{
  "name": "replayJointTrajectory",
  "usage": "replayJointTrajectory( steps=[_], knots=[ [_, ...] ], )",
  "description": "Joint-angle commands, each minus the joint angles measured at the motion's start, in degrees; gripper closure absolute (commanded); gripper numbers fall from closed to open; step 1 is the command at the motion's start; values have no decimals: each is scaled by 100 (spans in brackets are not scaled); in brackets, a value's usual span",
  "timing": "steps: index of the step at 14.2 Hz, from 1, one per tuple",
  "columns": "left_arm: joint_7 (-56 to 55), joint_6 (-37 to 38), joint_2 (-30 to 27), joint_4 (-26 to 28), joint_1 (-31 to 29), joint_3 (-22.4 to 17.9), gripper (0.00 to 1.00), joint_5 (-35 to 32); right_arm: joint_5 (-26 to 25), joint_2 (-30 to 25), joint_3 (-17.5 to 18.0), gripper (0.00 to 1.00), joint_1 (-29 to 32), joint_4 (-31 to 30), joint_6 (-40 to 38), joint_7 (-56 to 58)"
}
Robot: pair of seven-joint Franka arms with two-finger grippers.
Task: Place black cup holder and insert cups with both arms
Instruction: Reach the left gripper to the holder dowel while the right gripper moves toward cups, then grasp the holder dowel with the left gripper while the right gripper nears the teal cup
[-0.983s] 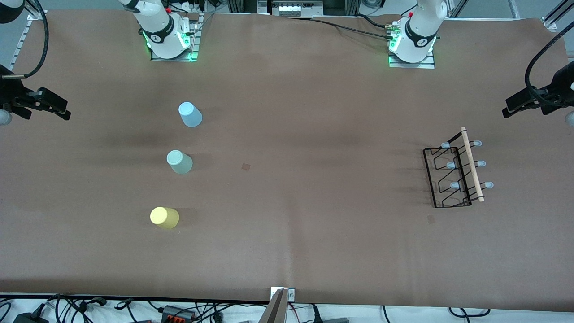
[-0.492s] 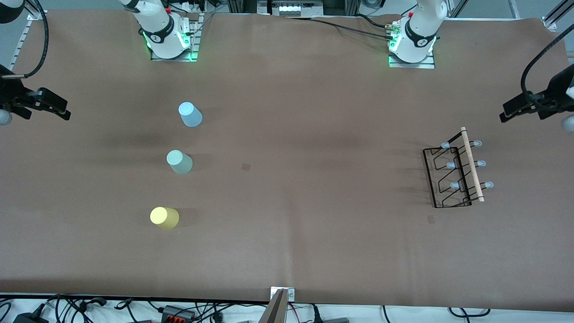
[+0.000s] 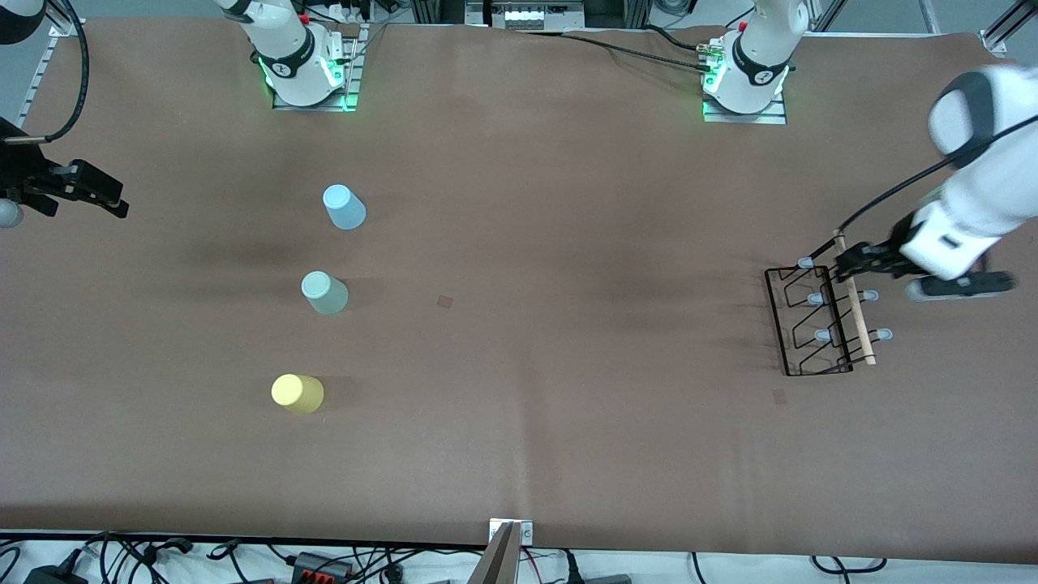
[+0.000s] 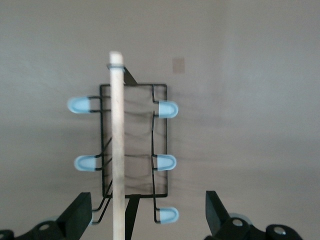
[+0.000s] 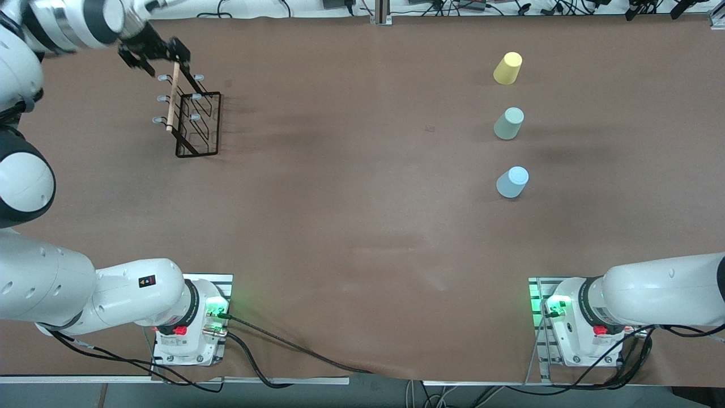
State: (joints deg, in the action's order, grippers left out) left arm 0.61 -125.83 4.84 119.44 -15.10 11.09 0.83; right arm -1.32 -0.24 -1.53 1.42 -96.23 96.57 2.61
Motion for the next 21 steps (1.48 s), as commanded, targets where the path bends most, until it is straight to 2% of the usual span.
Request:
replayJointTrajectory(
  steps=[1,3,7,9,11,12,13,16,18,20,21],
  knots=[
    [562,-205,140,79,-239,-20,1,67,-79,120,30,0,-10,-45,20,64],
    [598,-258,219,79,-239,-28,8,67,-79,313,30,0,-159,-54,-6,47],
    [730,-267,386,88,-248,-28,31,67,-70,893,21,0,-642,-45,256,-180],
    [730,-258,439,97,-265,-28,37,67,-53,1174,30,0,-678,-71,397,-401],
    [730,-354,553,79,-371,-28,37,67,-79,1315,21,0,-906,-106,547,-454],
    [730,-398,553,97,-379,-28,42,67,-79,1359,21,0,-916,-115,565,-593],
    [730,-416,571,97,-371,-28,43,67,-79,1368,21,0,-907,-133,582,-647],
    [704,-417,589,97,-406,-20,68,67,-79,1377,21,0,-889,-124,591,-648],
    [730,-364,571,88,-406,-20,78,67,-79,1377,13,0,-881,-133,582,-648],
    [748,-145,545,27,-406,15,97,67,-79,1368,13,0,-872,-133,574,-648],
    [695,13,536,-86,-380,50,99,67,-79,1368,13,0,-872,-133,574,-648]
  ],
)
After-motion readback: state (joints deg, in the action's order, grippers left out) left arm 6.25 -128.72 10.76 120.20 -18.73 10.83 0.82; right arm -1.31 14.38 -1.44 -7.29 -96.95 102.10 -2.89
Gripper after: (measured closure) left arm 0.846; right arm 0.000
